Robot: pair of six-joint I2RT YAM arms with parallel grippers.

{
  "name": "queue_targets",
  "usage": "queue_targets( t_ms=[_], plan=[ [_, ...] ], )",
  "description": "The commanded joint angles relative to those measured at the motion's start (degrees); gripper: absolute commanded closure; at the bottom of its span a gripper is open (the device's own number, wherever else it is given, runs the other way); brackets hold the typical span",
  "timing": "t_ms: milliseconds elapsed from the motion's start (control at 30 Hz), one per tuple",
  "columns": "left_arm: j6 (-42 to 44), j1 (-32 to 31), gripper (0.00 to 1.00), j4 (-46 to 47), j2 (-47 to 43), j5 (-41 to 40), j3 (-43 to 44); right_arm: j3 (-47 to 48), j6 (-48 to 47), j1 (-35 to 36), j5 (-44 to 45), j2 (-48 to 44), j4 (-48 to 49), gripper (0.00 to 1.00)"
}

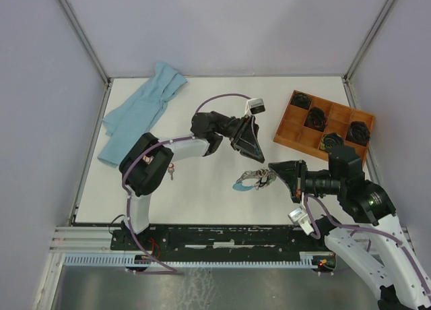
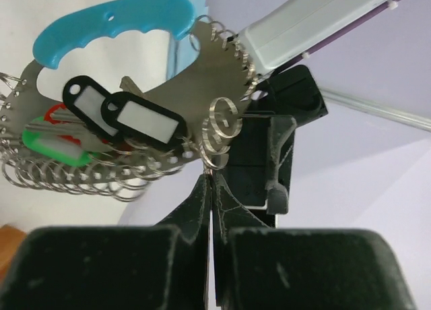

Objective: Remove the keys from the keyring

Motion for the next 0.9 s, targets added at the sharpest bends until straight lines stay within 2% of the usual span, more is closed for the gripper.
queue_targets(
  t_ms=[0, 133, 267, 300, 333, 400, 533, 600, 700, 867],
  plan=[
    [4.8, 6.3, 0.52, 11.5, -5.7, -8.6, -4.3, 4.8, -11.5, 0.5, 4.6, 1.6, -9.4, 0.99],
    [17.1, 12.5, 0.47, 11.6, -13.4, -16.1, -14.3, 10.6, -5.3, 0.5, 11.9, 6.1, -17.9, 0.99],
    [36.9, 16.4, 0.44, 7.0, -23.3, -25.6, -26.7, 16.5, 2.8, 0.5, 19.3, 12.0, -25.7, 0.99],
    [43.4, 16.4, 0.43, 3.1, -26.2, -27.5, -29.3, 18.3, 5.6, 0.6, 20.6, 13.6, -27.3, 0.99],
    [53.0, 16.2, 0.43, -3.3, -29.4, -29.5, -32.2, 20.6, 7.6, 0.7, 22.0, 15.6, -29.6, 0.99],
    [66.8, 15.5, 0.42, -18.0, -37.1, -34.1, -35.6, 24.6, 13.5, 0.8, 25.1, 20.6, -34.9, 0.99],
    [87.9, 11.0, 0.38, -32.4, -48.2, -45.3, -41.4, 34.7, 27.0, 0.9, 29.4, 32.0, -44.2, 0.99],
    [94.6, 7.8, 0.37, -35.3, -51.3, -49.3, -43.5, 42.0, 34.9, 1.0, 29.2, 39.0, -49.9, 0.99],
    [98.4, 4.4, 0.37, -35.6, -52.9, -51.8, -45.5, 51.9, 47.7, 1.1, 27.6, 48.0, -55.4, 0.99],
    [101.0, 1.6, 0.37, -30.5, -54.2, -53.6, -49.1, 53.6, 57.6, 1.2, 24.1, 49.1, -51.9, 0.99]
  ],
)
